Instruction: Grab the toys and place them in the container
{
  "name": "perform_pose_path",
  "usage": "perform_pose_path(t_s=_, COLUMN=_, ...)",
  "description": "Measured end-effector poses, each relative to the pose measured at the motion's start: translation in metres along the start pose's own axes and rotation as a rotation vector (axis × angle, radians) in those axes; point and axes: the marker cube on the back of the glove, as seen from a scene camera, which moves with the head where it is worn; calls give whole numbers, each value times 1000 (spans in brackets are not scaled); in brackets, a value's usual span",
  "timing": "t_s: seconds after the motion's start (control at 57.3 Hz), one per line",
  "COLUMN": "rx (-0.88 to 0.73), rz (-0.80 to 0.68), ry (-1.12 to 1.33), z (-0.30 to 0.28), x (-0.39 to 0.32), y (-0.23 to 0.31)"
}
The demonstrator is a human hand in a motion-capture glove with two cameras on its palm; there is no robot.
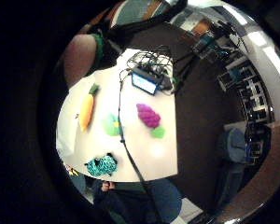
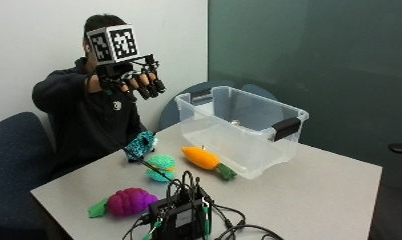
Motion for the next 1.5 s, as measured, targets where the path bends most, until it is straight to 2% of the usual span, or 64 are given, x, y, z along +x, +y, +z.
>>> perform_pose_path(t_s=0.227, rx=-45, rz=2, ry=0, z=6, x=-14, y=-10)
perform_pose_path(t_s=0.366, rx=-103, rz=49, ry=-87, z=24, x=-39, y=-18)
perform_pose_path(t_s=0.471, rx=-161, rz=78, ry=-107, z=51, x=-58, y=-26)
perform_pose_path(t_s=0.645, rx=-270, rz=90, ry=55, z=117, x=-88, y=-31)
perform_pose_path(t_s=1.046, rx=-469, rz=112, ry=57, z=219, x=-107, y=-40)
perform_pose_path(t_s=1.238, rx=-456, rz=100, ry=58, z=244, x=-107, y=-40)
perform_pose_path(t_s=1.5, rx=-270, rz=41, ry=-42, z=247, x=-101, y=-39)
